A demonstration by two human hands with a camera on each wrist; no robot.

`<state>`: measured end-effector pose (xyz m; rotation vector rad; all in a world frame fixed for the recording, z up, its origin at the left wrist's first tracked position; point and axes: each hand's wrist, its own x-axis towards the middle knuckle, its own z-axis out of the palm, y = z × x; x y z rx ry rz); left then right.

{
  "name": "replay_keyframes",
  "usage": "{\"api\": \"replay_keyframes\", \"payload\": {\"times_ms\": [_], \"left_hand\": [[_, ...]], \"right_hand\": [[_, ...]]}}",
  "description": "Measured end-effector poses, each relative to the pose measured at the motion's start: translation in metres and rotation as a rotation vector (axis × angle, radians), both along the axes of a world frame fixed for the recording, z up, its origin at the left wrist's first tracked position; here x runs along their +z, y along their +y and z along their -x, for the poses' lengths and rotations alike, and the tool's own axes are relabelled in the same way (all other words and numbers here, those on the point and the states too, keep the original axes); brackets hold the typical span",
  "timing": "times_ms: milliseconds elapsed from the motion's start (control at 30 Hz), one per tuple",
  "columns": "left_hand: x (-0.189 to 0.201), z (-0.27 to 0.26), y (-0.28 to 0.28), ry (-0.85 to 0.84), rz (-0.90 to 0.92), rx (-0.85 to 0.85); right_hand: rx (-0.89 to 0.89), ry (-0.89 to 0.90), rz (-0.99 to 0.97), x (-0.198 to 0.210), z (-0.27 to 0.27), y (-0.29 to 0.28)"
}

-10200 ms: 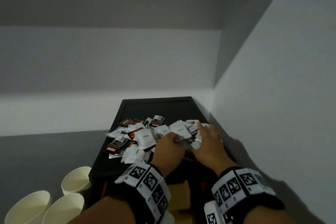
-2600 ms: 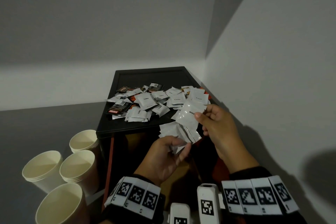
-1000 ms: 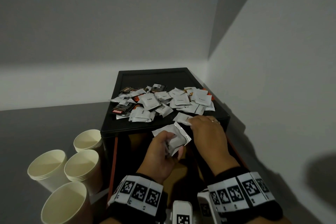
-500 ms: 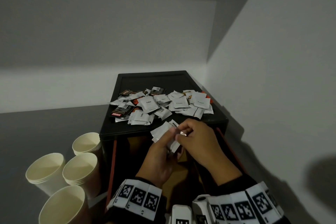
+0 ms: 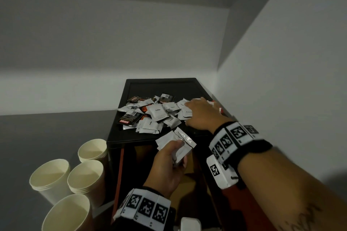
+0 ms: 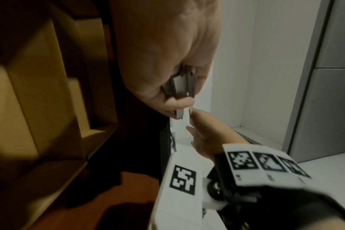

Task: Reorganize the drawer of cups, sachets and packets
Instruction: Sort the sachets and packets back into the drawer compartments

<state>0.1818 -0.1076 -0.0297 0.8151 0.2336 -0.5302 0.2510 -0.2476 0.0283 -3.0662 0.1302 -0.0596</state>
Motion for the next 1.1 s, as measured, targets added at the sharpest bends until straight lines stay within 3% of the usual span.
{"api": "replay_keyframes", "payload": {"times_ms": [133,300,367,633,700,767,867,967,1100], "left_hand": [[0.002,0.000,0.001,0.010,-0.001,-0.011],[0.002,0.000,0.002,0.004,-0.005,-0.021],[0.002,0.000,0.002,0.007,0.000,-0.022],[-0.003,-0.003,0.000,-0.012,0.036,-0.020],[-0.005,-0.003,0.000,-0.039,0.055,-0.035],[-0.007,-0.004,0.000,-0.067,0.056,-0.040],[-0.009,-0.003,-0.003,-0.121,0.054,-0.032],[-0.009,-0.002,-0.005,-0.166,0.082,-0.001],[-0.010,-0.002,-0.003,-0.216,0.075,0.051]], "right_hand": [[-0.005,0.084,0.095,-0.003,-0.011,0.004],[0.116,-0.111,0.218,-0.005,-0.009,0.010],[0.140,-0.183,0.180,-0.006,-0.003,0.010],[-0.033,-0.280,-0.292,0.002,0.008,-0.005],[-0.080,-0.390,-0.525,0.008,0.021,-0.010],[-0.133,-0.466,-0.904,0.008,0.041,-0.011],[-0.241,-0.384,-1.307,0.001,0.070,-0.005],[-0.234,-0.338,-1.469,-0.008,0.094,0.003],[-0.237,-0.343,-1.525,-0.021,0.108,0.011]]}}
